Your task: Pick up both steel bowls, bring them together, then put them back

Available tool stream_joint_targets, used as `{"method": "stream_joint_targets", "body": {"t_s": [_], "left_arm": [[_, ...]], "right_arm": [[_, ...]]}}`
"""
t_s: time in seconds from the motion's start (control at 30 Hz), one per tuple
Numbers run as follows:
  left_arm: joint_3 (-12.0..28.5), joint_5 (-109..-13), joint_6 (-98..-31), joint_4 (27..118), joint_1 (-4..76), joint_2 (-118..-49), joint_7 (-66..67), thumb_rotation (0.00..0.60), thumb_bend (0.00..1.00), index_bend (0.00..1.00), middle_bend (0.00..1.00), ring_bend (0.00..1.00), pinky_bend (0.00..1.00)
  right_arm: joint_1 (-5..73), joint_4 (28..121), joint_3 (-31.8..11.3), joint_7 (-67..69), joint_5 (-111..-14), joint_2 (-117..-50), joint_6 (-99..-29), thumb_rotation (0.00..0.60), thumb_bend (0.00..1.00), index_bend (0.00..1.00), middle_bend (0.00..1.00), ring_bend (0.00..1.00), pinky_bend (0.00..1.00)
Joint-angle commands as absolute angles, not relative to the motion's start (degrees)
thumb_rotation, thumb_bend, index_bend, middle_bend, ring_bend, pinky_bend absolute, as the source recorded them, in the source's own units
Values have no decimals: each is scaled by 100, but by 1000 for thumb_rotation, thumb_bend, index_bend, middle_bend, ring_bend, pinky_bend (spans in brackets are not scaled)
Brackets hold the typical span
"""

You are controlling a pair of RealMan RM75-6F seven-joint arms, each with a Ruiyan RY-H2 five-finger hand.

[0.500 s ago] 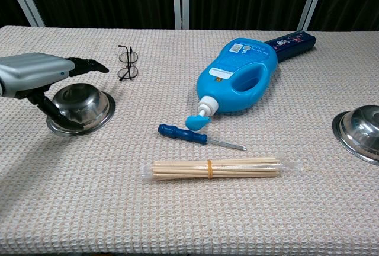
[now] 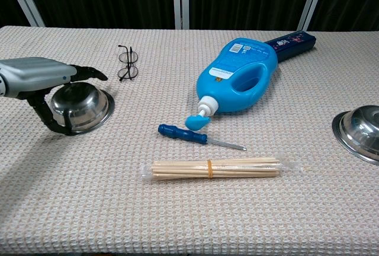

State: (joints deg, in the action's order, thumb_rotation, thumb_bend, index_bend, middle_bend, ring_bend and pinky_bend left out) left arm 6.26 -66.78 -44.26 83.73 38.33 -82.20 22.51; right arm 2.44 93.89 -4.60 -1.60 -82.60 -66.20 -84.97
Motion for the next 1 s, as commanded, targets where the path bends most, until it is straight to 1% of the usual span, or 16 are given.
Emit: {"method": "stream_joint_targets", "body": {"t_s": [0.03, 0.13, 0.2, 0.23, 0.3, 0.33, 0.43, 0.53, 0.6, 0.63, 0.67, 0.7, 0.77, 0.83, 0.9, 1.0], "left_arm": [[602, -6616, -4435, 8388, 3891, -8202, 2309, 600, 158, 165, 174, 184, 397], [590, -6542, -4446, 8407, 3949, -8191, 2363, 600, 190, 295, 306, 269, 484], [622, -6650, -4620, 8483, 3927, -8190, 2252, 600, 205, 435, 433, 367, 598], [640, -6771, -4775, 8528, 3893, -8176, 2169, 600, 208, 486, 476, 402, 635], [661, -6999, -5046, 8622, 3831, -8119, 2047, 600, 212, 576, 550, 466, 696], [687, -7169, -5265, 8718, 3777, -8059, 1945, 600, 213, 596, 564, 480, 708], [822, -7603, -6020, 9003, 3550, -7883, 1541, 600, 212, 616, 581, 500, 714], [1032, -8087, -7159, 9135, 3175, -7917, 790, 600, 212, 626, 592, 514, 718], [1114, -8339, -7800, 9138, 2934, -8005, 107, 600, 211, 631, 597, 518, 723], [1124, -8415, -7980, 9127, 2855, -8019, -147, 600, 210, 633, 598, 518, 724], [1123, -8466, -8111, 9110, 2787, -8021, -356, 600, 210, 634, 599, 519, 724], [1114, -8498, -8223, 9083, 2714, -8013, -560, 600, 209, 634, 599, 520, 724], [1089, -8497, -8279, 9049, 2637, -7971, -737, 600, 208, 635, 600, 521, 724], [1071, -8460, -8289, 9020, 2577, -7939, -845, 600, 207, 635, 600, 521, 723], [1051, -8433, -8260, 8998, 2546, -7918, -891, 600, 207, 636, 600, 520, 721], [1048, -8422, -8232, 8962, 2535, -7914, -898, 600, 206, 638, 600, 518, 717]], "right_arm": [[245, 9388, -455, -167, -8248, -6618, -8479, 442, 325, 0, 0, 0, 0], [249, 9396, -456, -177, -8224, -6610, -8457, 450, 327, 0, 0, 0, 0], [247, 9398, -460, -187, -8215, -6607, -8461, 460, 328, 0, 0, 0, 0], [248, 9400, -461, -191, -8207, -6606, -8454, 464, 330, 0, 0, 0, 0], [259, 9395, -464, -210, -8196, -6605, -8434, 484, 331, 0, 0, 0, 0], [273, 9385, -464, -247, -8184, -6612, -8405, 496, 331, 0, 0, 0, 0], [358, 9395, -467, -435, -8100, -6649, -8233, 532, 331, 0, 0, 0, 0], [550, 9493, -502, -723, -7938, -6662, -7881, 537, 319, 0, 0, 0, 0], [744, 9558, -569, -803, -7781, -6649, -7546, 536, 305, 0, 0, 0, 0], [844, 9608, -589, -791, -7679, -6613, -7326, 536, 287, 0, 0, 0, 0], [956, 9689, -599, -760, -7540, -6542, -7038, 536, 262, 0, 0, 0, 0], [1129, 9832, -610, -709, -7324, -6401, -6588, 537, 235, 0, 0, 0, 0], [1406, 9967, -638, -633, -7080, -6210, -5966, 538, 197, 0, 0, 0, 0], [1673, 10022, -660, -625, -6883, -6073, -5451, 539, 181, 0, 0, 0, 0], [1868, 10065, -663, -613, -6782, -6000, -5116, 539, 175, 0, 0, 0, 0], [2040, 10072, -653, -715, -6664, -5956, -4911, 538, 163, 0, 0, 0, 0]]}}
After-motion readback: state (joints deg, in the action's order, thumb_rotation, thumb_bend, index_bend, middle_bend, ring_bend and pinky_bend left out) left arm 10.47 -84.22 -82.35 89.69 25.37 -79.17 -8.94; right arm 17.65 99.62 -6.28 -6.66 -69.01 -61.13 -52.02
